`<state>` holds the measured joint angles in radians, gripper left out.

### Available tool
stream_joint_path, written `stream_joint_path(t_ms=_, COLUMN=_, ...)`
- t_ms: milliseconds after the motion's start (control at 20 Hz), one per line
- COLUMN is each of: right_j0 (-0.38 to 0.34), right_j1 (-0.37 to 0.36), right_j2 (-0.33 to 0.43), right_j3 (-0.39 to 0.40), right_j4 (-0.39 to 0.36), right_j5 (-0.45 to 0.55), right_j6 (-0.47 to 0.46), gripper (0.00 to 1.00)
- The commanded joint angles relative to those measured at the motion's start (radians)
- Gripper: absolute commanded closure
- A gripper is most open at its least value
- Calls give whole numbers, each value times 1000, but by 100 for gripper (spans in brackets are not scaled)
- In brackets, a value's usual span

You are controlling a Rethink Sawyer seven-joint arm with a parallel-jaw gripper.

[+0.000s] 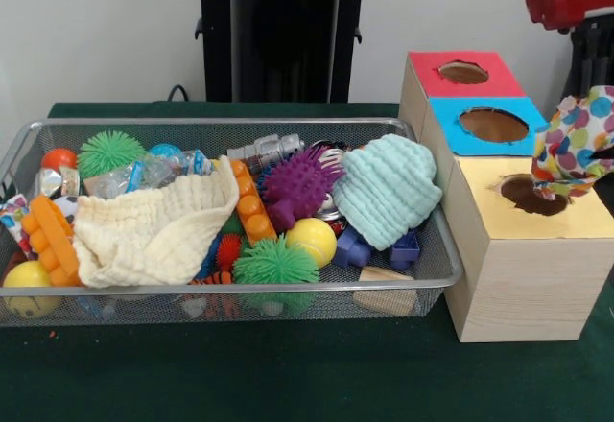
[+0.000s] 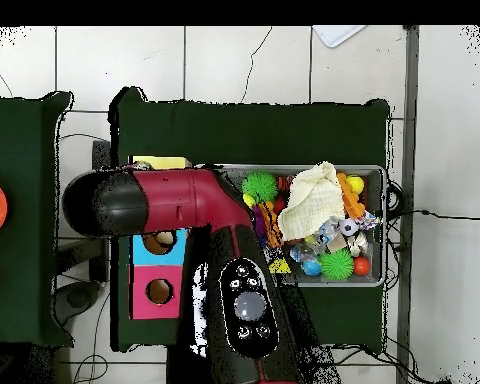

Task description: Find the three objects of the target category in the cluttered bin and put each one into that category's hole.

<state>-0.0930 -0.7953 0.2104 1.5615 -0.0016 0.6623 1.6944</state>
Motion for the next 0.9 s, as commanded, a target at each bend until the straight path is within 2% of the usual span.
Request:
stream_joint_path(t_ms=50, right_j0=-63, right_j1=3, right_j2=44, right_j3=95, right_j4=22, right_j5=-1, right_j6=66, gripper=100)
stream_joint_path(t_ms=250, right_j0=-103, right_j1=53, right_j2=63, right_j3=83, right_j4=-5, right_j5=-48, right_j6=28, gripper=100)
stream_joint_path(t_ms=450, right_j0=-117, right_j1=92, right_j2=51, right_j3=63, right_j4=-50, right_j5=-77, right_j6=17, gripper=100)
stream_joint_path(t_ms=700, right_j0=-152, right_j1=112, right_j2=83, right_j3=66, right_j4=-63, right_j5=-103, right_j6=-12, gripper=100)
stream_joint_path(t_ms=800, right_j0=-149, right_j1=129, right_j2=92, right_j3=64, right_j4=-77, right_j5=-138, right_j6=-4, gripper=100)
stream_joint_path(t_ms=900, right_j0=-97, right_j1=128, right_j2=56, right_j3=53, right_j4=-81, right_j5=-124, right_j6=53, gripper=100)
